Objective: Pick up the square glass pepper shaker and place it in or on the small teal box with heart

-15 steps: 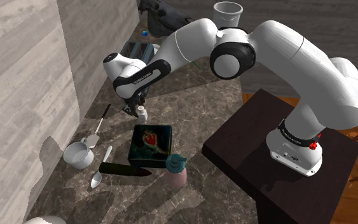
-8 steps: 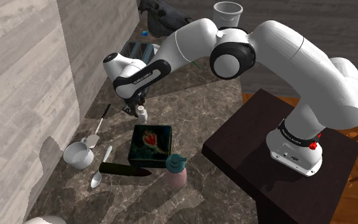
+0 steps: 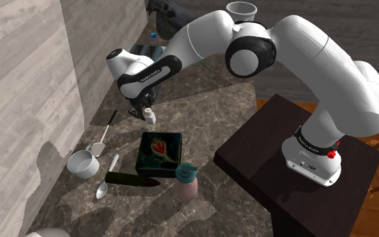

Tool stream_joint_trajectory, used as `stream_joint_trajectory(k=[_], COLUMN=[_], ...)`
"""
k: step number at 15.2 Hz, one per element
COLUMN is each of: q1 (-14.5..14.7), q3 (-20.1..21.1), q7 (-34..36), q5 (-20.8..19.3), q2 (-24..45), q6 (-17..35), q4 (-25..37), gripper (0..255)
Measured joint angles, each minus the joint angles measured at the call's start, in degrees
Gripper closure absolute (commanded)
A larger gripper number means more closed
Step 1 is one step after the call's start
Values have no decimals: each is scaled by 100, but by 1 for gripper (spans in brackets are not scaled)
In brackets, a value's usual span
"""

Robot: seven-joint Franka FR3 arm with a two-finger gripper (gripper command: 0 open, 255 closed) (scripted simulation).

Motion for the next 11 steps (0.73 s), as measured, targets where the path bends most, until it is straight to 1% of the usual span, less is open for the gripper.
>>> stream_joint_trajectory(k=[11], q1=[-44], q3=[53], q7=[-16], q5=[50], q2=[-577], q6=[-434], q4=[-144], gripper=[255])
